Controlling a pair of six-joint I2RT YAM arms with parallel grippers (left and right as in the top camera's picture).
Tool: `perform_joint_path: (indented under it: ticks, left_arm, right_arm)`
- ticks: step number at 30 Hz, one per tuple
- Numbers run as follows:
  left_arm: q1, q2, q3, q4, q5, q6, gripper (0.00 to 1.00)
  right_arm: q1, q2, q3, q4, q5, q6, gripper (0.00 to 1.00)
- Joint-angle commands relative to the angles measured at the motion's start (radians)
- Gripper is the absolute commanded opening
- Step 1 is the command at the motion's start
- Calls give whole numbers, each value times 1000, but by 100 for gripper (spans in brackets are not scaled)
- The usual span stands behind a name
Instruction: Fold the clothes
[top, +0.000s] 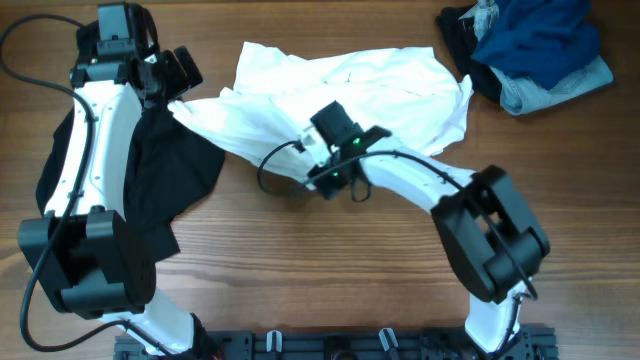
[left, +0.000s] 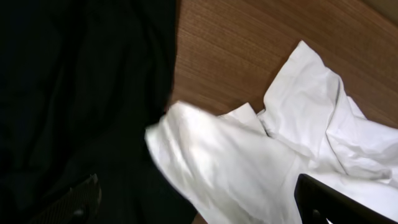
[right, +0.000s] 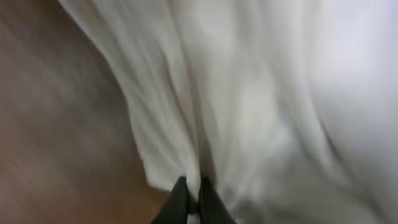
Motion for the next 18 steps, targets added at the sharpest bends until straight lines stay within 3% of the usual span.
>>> perform_joint_path:
  ticks: [1, 4, 9, 12, 18]
  left_arm:
    - [1, -2, -7, -17, -2, -1, 100]
    - [1, -14, -7, -19, 5, -1, 100]
    - [-1, -14, -7, -23, 6, -1, 100]
    - [-1, -14, -7, -23, 47, 23, 100]
    - [-42, -2, -8, -7, 137, 52, 100]
  right_arm:
    - [-117, -245, 111, -196, 20, 70, 4]
    - [-286, -509, 169, -424, 19, 148, 4]
    - [-505, -748, 254, -608, 19, 181, 4]
    - [-602, -823, 254, -616, 24, 171, 4]
    - [-667, -777, 254, -663, 66, 174, 4]
